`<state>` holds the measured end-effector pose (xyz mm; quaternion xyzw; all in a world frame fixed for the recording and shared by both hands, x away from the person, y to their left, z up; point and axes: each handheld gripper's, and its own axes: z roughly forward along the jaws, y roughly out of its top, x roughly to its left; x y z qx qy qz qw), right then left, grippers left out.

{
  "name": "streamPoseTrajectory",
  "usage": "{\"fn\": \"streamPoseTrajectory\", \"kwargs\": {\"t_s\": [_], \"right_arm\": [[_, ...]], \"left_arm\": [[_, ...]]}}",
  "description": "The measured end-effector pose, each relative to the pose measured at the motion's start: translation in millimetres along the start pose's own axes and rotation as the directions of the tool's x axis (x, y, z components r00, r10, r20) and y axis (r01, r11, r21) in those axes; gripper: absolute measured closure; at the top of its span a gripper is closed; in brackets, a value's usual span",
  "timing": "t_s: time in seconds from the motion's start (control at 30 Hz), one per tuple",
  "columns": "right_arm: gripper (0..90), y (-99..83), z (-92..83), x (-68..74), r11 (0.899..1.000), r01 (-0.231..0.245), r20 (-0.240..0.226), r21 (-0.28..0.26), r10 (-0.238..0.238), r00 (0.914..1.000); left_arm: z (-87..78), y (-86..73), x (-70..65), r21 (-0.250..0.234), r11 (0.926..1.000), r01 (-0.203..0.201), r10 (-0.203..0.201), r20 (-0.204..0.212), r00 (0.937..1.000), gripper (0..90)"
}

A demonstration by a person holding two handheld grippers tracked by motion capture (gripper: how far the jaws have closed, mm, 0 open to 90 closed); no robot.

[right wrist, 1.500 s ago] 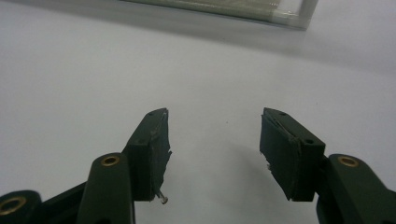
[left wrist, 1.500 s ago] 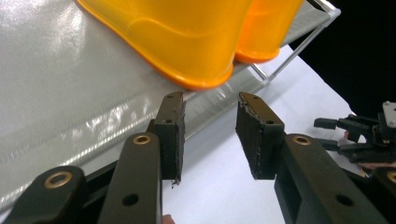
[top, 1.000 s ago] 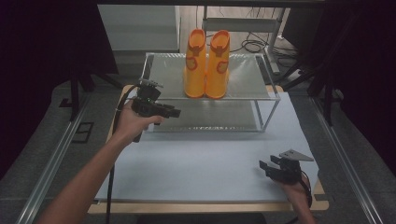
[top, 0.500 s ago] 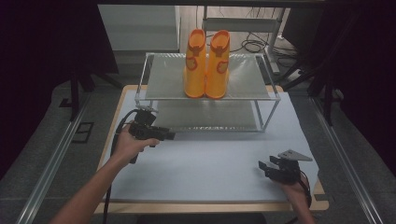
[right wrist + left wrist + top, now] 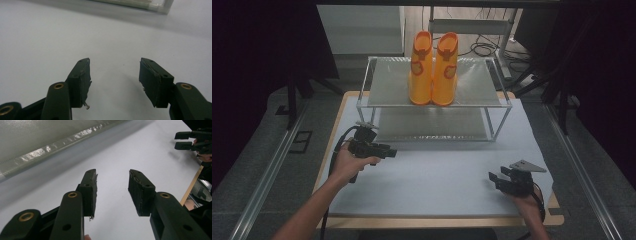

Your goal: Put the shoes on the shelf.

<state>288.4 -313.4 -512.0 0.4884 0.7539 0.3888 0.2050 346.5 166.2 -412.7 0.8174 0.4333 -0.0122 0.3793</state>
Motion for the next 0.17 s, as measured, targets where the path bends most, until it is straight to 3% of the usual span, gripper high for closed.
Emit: {"fn": "streamPoseTrajectory", "kwargs": {"t_s": [0.17], "right_arm": [[41.1, 3.7, -1.9, 0.5, 1.0, 0.007, 0.003, -0.016, -0.007, 1.0]], "left_arm": [[-1.4, 2.4, -0.5, -0.011, 0.9999, -0.002, 0.002, 0.006, 1.0, 54.3]]}}
